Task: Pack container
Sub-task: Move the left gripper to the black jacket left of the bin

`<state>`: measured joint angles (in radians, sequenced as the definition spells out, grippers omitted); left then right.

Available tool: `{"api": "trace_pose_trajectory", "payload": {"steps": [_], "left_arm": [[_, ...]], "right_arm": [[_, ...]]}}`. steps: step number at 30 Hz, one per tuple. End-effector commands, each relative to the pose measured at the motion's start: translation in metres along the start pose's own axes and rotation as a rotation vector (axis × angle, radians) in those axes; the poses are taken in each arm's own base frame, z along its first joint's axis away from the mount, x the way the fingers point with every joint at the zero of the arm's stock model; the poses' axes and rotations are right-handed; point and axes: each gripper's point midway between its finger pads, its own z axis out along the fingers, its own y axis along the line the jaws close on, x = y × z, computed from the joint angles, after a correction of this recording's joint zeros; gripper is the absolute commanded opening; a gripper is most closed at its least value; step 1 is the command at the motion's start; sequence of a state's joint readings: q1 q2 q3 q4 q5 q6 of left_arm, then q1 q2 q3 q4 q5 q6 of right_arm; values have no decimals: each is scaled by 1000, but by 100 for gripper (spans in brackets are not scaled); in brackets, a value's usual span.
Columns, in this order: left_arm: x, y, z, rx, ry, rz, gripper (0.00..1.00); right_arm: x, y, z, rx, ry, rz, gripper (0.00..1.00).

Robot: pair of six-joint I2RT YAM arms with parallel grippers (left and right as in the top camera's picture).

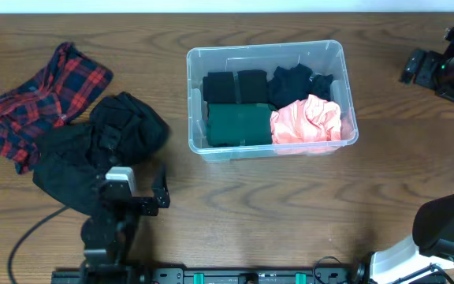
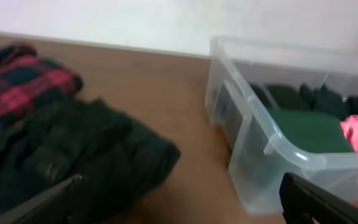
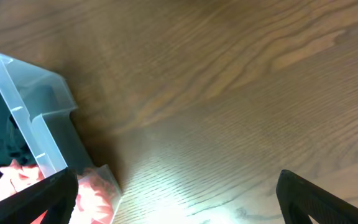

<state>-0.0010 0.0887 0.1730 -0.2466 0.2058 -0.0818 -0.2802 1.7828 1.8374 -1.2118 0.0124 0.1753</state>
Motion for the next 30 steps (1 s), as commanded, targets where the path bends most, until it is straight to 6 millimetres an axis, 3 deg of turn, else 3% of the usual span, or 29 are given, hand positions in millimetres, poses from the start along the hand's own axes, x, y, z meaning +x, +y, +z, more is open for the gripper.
{"api": "trace_pose_trajectory", "payload": {"steps": [1,7,13,22,30], "left_arm": [[-48,-1,-16,-48,-11,-9,98],[-88,0,-20,-127,228,-36,98],[-103,-2,-15,-155,437,-52,98],[-73,11,-4,-216,609,-61,98],[-23,50,14,-394,872,-1,98]], "right_arm": [[-2,-3,-5,6,-16,15,99],[-2,-3,-5,6,-15,15,99],[-2,-3,-5,6,-15,15,99],[-2,-3,-5,6,-16,15,99],[-2,-3,-5,6,-15,15,99]]}}
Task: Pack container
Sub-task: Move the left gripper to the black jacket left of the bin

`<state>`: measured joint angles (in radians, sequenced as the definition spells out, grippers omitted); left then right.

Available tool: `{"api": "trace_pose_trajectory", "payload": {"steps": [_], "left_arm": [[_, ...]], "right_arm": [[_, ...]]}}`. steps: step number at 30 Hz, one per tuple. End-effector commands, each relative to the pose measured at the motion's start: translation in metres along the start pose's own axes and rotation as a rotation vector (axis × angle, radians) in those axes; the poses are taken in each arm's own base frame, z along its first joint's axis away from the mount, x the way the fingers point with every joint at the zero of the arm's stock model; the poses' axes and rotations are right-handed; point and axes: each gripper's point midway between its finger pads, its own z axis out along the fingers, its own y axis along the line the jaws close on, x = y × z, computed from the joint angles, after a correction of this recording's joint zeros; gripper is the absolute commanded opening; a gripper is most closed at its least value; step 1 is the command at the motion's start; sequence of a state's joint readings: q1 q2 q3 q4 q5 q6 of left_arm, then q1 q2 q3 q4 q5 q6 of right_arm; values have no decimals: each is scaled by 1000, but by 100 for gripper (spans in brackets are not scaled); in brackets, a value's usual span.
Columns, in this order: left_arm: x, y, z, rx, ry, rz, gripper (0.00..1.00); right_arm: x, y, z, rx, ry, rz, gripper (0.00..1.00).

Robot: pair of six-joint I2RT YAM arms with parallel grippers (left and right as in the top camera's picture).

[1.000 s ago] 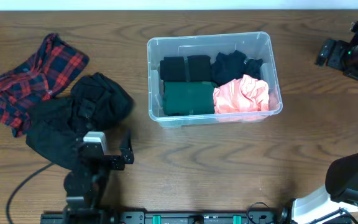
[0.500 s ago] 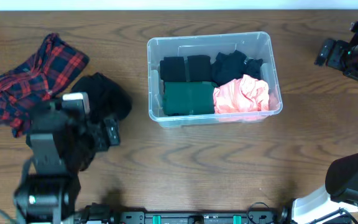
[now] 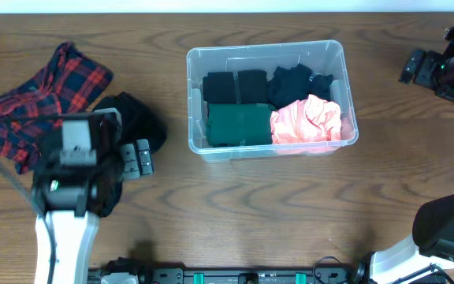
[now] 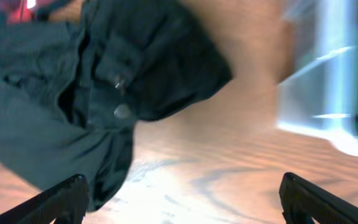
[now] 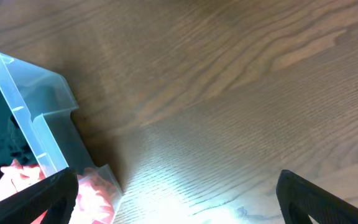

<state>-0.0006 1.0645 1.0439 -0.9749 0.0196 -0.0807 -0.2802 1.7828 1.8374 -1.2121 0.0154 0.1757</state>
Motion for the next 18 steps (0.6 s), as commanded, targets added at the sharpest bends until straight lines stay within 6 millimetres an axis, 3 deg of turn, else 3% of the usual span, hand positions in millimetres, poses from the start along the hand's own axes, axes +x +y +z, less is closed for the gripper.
{"api": "trace_pose_trajectory", "payload": {"steps": [1,9,18], "left_arm": [[4,18,21,-113,94,25,98],[24,28,81,-201,334,59,98],[13,45,111,-312,314,78,98]], "right_arm": [[-2,-2,-5,3,-15,15,99],[-2,-2,-5,3,-15,15,99],[-2,-2,-5,3,-16,15,99]]}}
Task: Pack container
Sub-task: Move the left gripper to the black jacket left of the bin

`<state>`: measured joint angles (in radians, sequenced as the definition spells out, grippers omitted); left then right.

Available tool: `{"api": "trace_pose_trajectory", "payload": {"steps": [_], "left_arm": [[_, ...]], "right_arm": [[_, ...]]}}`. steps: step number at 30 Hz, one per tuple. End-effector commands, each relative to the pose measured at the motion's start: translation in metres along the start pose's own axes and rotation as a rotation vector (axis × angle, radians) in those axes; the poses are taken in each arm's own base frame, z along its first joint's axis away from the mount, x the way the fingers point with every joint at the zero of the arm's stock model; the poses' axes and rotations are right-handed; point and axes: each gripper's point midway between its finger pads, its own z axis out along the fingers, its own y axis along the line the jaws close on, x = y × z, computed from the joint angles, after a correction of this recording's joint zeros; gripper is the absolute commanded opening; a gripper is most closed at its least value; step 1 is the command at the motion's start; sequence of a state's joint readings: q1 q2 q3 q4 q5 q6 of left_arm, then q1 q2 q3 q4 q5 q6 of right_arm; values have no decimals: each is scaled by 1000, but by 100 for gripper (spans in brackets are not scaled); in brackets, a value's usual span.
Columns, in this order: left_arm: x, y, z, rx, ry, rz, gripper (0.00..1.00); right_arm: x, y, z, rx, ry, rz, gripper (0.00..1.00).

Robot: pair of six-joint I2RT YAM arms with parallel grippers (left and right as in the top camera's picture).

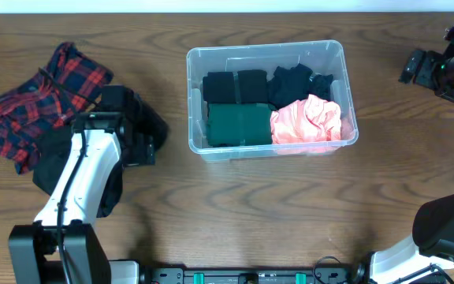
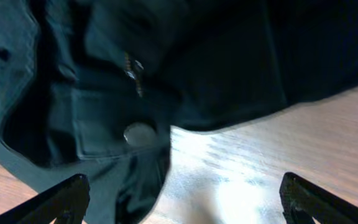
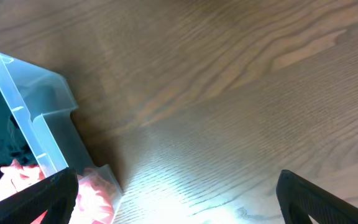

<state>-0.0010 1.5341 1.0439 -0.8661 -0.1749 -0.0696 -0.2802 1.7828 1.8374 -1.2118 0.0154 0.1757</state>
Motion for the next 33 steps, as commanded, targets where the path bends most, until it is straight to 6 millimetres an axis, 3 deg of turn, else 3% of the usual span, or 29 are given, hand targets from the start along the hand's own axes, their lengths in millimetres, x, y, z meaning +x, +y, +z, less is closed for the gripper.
{"api": "trace_pose_trajectory", "payload": {"steps": [1,10,18,24,33], "left_arm": [[-7,15,3,-87,-23,5,98],[-10,16,20,-211,-18,182,98],[-17,-15,17,-264,-76,362,98],[-18,-21,19,-262,-92,403,98],[-18,-27,46,-266,-94,455,98]], "right_arm": [[-2,-2,-5,3,-15,15,99],[-2,-2,-5,3,-15,15,99],[-2,-2,-5,3,-15,15,99],[-2,-2,-5,3,-15,15,99],[-2,-2,-5,3,-15,15,99]]}}
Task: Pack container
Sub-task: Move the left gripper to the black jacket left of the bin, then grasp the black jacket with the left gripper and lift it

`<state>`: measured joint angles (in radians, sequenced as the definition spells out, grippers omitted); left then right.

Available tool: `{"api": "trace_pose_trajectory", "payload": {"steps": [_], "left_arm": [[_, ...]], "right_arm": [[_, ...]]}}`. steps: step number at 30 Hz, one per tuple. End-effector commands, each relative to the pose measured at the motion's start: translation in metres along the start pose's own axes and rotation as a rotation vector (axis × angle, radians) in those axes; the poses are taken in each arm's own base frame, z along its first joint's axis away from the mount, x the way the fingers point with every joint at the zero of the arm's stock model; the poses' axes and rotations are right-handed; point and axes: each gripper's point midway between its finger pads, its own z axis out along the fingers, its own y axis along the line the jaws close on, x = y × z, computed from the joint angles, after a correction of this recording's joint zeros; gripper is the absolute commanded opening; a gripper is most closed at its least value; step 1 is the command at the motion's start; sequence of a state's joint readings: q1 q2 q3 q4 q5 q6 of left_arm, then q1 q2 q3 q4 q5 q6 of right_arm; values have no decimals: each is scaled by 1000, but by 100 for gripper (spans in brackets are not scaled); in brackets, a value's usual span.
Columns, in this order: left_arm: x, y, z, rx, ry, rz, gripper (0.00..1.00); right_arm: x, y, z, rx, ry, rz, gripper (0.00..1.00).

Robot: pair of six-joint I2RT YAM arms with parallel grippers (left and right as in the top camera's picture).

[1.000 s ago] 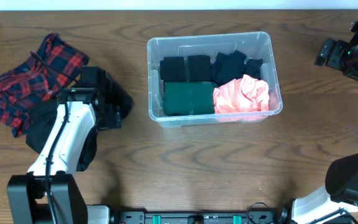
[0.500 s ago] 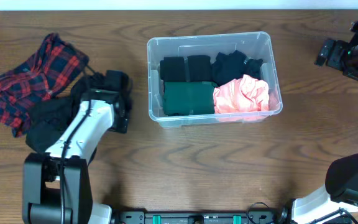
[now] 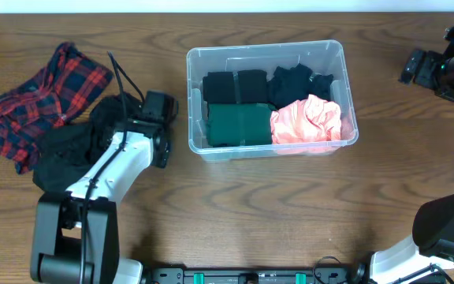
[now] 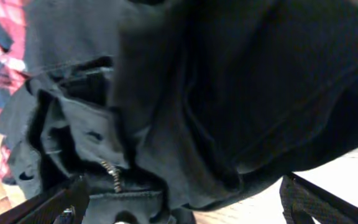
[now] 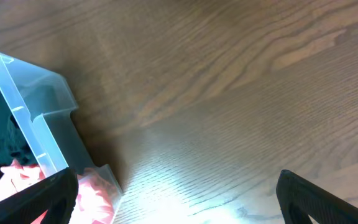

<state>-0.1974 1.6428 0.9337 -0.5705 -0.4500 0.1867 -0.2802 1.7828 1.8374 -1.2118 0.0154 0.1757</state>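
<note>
The clear plastic container [image 3: 194,95] stands mid-table and holds folded black clothes [image 3: 235,85], a green piece [image 3: 239,125] and a crumpled pink one [image 3: 307,120]. A black garment [image 3: 93,142] lies in a heap to its left, its folds and zipper [image 4: 110,174] filling the left wrist view. My left gripper [image 3: 154,132] hovers open at that heap's right edge, fingertips [image 4: 67,202] spread wide, nothing held. My right gripper [image 3: 426,69] is open at the far right, away from the container corner [image 5: 42,124].
A red plaid shirt [image 3: 42,99] lies at the far left, partly under the black heap, and shows at the left edge of the left wrist view. Bare wood table [image 3: 290,213] runs in front of the container and under my right gripper.
My left gripper has moved right, from over the middle of the black heap to its right edge beside the container. It remains open. The right arm and the clothes have not moved.
My left gripper was low at the table's front, facing the container. It then stood over the black heap, then lower and nearer its zipper and button, and now sits at the heap's right edge. Both grippers stayed open; nothing was picked up.
</note>
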Motion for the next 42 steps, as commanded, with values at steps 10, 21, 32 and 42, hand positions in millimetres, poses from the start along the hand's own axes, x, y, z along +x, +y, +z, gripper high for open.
{"api": "trace_pose_trajectory", "payload": {"steps": [10,21,32,42], "left_arm": [[-6,3,46,-162,35,29,98],[-28,26,56,-353,-52,-149,79],[-30,33,44,-351,-72,-262,13],[-56,73,-43,-255,-231,-464,6]], "right_arm": [[-2,-2,-5,3,-15,15,99],[-2,-2,-5,3,-15,15,99],[-2,-2,-5,3,-15,15,99],[-2,-2,-5,3,-15,15,99]]}}
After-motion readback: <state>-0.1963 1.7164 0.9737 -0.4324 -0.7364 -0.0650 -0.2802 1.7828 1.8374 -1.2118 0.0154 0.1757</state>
